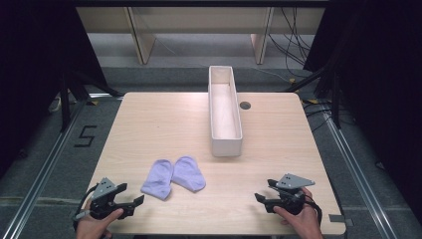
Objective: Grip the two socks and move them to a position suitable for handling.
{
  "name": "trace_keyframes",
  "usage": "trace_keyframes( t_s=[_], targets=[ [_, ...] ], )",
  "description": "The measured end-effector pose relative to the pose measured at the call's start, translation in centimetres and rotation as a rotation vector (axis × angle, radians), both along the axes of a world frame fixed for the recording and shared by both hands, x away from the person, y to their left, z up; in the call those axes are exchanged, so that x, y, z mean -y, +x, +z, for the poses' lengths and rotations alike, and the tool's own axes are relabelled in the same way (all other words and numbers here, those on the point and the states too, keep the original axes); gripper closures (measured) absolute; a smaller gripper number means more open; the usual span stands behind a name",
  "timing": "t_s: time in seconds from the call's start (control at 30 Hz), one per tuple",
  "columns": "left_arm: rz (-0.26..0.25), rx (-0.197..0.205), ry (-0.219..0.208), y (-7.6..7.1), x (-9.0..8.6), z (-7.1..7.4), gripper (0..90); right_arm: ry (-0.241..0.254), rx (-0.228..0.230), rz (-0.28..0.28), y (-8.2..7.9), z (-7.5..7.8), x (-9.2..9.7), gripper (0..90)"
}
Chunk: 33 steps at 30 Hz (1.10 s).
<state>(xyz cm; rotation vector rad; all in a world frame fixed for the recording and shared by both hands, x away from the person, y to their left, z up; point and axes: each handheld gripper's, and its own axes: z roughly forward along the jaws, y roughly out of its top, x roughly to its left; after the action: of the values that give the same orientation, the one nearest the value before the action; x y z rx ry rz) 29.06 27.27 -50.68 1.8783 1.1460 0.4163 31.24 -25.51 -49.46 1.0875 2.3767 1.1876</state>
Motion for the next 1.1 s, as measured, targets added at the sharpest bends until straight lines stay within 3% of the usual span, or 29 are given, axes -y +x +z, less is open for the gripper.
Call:
trace_keyframes(
  t_s=[0.03,0.07,0.13,0.27,0.4,0.43,0.63,0.8,0.83,0.87,0.9,0.97,1.1],
  targets=[
    [0.005,0.001,-0.007,0.0,0.0,0.0,17.1,-0.003,0.004,0.003,0.1,0.0,0.0,29.0],
    [0.008,0.003,-0.004,-0.1,0.0,0.0,17.1,-0.02,0.04,0.017,0.3,0.0,0.1,29.0],
    [0.006,0.001,0.002,-0.1,-0.1,0.0,17.1,-0.008,0.014,0.011,0.3,0.0,-0.1,29.0],
    [0.011,0.002,-0.002,-0.2,-0.1,0.0,17.1,-0.015,0.03,0.022,0.4,0.0,-0.1,29.1],
    [0.007,-0.002,0.001,-0.1,-0.1,0.0,17.1,0.028,0.019,0.013,0.4,0.2,-0.5,30.9],
    [0.009,-0.004,-0.008,0.0,0.0,-0.1,17.2,0.008,0.055,0.032,0.7,0.2,-0.5,31.1],
    [-0.002,0.003,-0.02,0.7,0.9,0.0,18.2,0.05,0.045,0.055,1.1,0.8,-1.9,33.2],
    [-0.015,0.002,-0.017,1.3,1.5,0.1,19.1,0.082,0.068,0.092,1.8,1.2,-3.4,33.1],
    [-0.024,0.005,-0.018,1.7,1.9,0.1,20.3,0.075,0.074,0.124,2.2,1.4,-4.6,33.3],
    [-0.024,0.005,-0.018,1.7,1.9,0.1,20.8,0.075,0.074,0.124,2.2,1.4,-4.6,33.3],
    [-0.039,0.007,-0.025,2.0,2.4,0.1,21.6,0.073,0.089,0.168,2.6,1.6,-6.0,34.9],
    [-0.045,0.006,-0.022,2.2,2.6,0.1,22.7,0.069,0.09,0.17,2.7,1.6,-6.7,35.1],
    [-0.056,0.004,-0.003,3.0,3.4,0.1,26.8,0.046,0.088,0.234,3.7,1.6,-9.8,38.1]
  ],
)
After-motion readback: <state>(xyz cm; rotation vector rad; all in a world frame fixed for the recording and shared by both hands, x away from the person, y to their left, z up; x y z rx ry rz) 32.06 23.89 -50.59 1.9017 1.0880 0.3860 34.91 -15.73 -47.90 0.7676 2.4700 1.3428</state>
